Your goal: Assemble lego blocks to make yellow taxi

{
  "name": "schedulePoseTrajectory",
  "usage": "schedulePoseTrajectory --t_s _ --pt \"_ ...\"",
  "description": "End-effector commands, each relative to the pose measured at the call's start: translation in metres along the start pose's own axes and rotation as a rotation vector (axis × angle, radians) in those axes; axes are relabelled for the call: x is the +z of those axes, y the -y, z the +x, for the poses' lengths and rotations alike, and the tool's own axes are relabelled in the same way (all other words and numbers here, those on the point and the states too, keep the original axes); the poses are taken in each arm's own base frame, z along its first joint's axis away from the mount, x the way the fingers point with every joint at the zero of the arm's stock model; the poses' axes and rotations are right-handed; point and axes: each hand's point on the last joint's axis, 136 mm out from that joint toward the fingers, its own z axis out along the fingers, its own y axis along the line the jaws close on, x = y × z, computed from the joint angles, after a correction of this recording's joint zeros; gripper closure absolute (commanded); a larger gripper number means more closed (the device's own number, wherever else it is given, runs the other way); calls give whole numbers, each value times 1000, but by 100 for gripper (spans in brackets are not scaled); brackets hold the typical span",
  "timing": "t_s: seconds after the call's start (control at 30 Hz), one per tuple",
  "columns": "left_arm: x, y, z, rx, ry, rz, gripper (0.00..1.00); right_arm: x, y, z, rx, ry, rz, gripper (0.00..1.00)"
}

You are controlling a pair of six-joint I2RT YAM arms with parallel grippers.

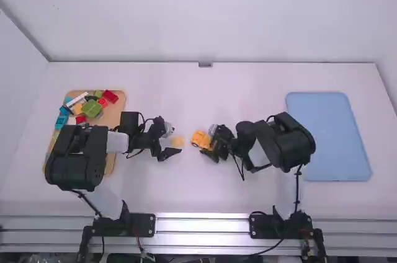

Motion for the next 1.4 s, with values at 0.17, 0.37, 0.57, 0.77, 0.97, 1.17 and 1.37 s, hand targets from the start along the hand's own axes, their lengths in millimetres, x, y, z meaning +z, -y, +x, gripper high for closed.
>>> schedulePoseTrajectory --t_s 0.17,0.37,0.57,0.77,0.97,1.17,1.37 --pt "0 5 -3 18 10 15 1 -2 -15 4 -104 13 -65 37" --pt "0 6 -2 10 7 19 1 -1 -7 7 -84 -1 -59 59" --pt "1 10 0 -3 -4 31 1 -12 -13 13 -126 20 -113 61" --pt "2 11 0 4 -4 33 1 -32 -12 17 -146 65 -128 65" --pt "2 10 0 5 -3 32 1 -46 -4 18 -109 106 -131 65" --pt "2 9 -1 10 0 30 1 -43 8 17 -74 100 -144 66" --pt "2 10 -1 9 -1 30 1 -39 16 14 -84 49 -189 67"
